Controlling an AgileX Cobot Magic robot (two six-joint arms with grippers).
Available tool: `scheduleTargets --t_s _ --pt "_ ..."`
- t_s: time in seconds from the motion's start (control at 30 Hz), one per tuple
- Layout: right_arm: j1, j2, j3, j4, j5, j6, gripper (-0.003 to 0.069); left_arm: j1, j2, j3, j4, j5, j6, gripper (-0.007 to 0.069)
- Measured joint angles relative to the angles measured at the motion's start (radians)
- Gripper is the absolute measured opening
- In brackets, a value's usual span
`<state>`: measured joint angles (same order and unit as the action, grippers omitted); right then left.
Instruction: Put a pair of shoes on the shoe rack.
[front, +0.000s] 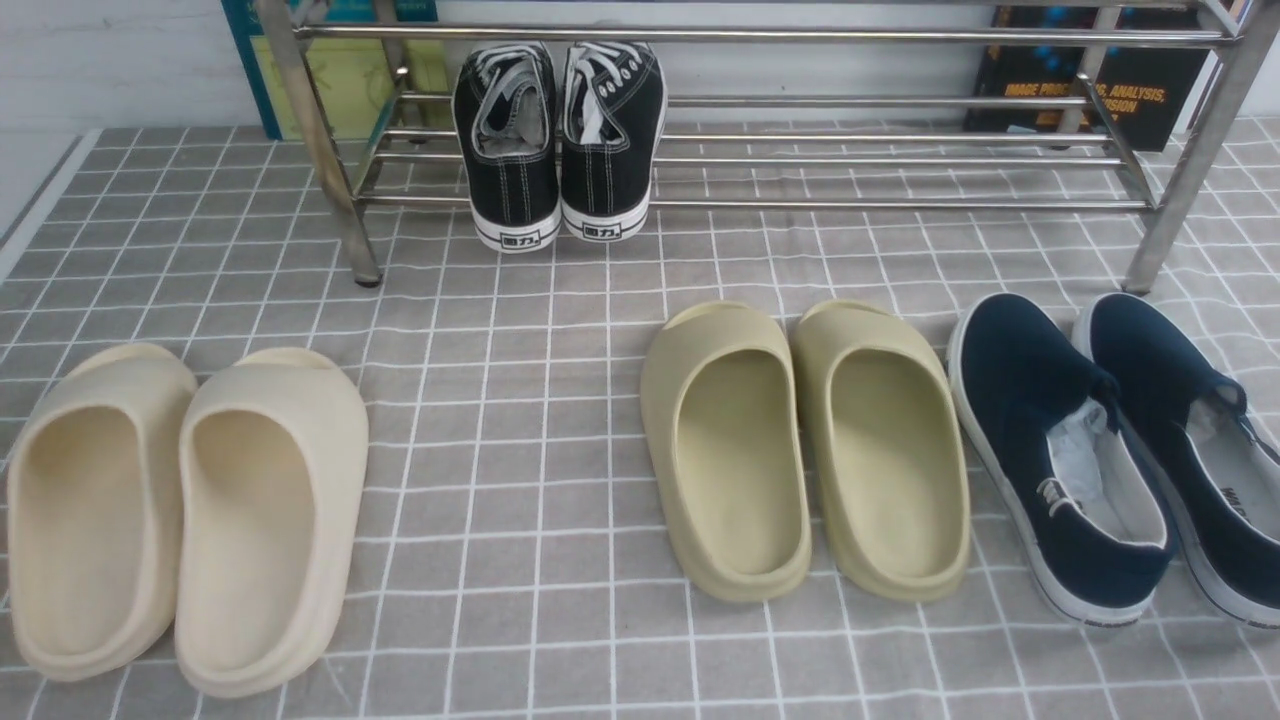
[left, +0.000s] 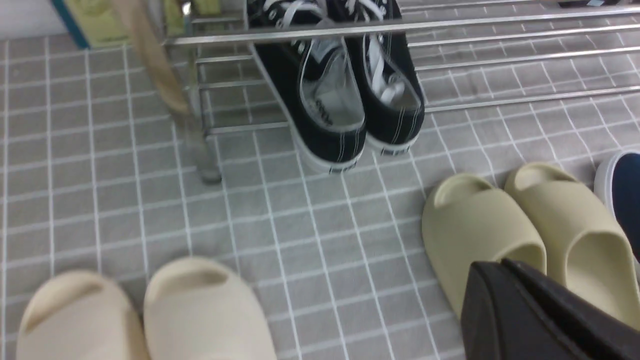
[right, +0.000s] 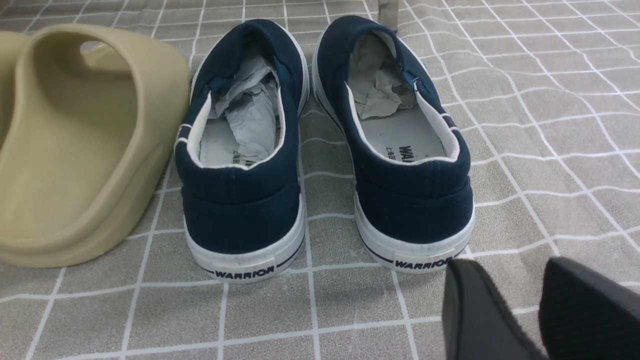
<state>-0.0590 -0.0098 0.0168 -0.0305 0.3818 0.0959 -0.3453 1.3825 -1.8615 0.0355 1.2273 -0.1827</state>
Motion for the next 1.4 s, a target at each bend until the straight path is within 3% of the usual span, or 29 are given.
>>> scheduleTargets --t_s 0.4,0.57,0.8,1.17,1.27,1.4 --pt "0.0 0.0 0.0 0.0 0.0 0.0 0.0239 0.0 -0.579 0.654 0.046 -0.111 -0.119 -0.0013" --pt "0.0 0.0 0.0 0.0 0.0 0.0 0.0239 0.0 -0.805 0.795 0.091 -0.111 -0.209 -0.0013" --pt "0.0 0.0 0.0 0.0 0.0 0.0 0.0239 0.0 -0.991 0.889 0.091 -0.011 -0.236 -0.0013" --pt "0.0 0.0 0.0 0.0 0.0 0.0 0.0239 0.0 -1.026 0.897 0.105 0.025 -0.237 -0.0013" --pt "0.0 0.0 0.0 0.0 0.0 0.0 0.0239 0.0 -1.026 0.911 0.104 -0.005 -0.231 -0.0013" --pt "0.0 0.0 0.0 0.0 0.0 0.0 0.0239 0.0 -1.026 0.993 0.105 -0.17 -0.2 -0.0013"
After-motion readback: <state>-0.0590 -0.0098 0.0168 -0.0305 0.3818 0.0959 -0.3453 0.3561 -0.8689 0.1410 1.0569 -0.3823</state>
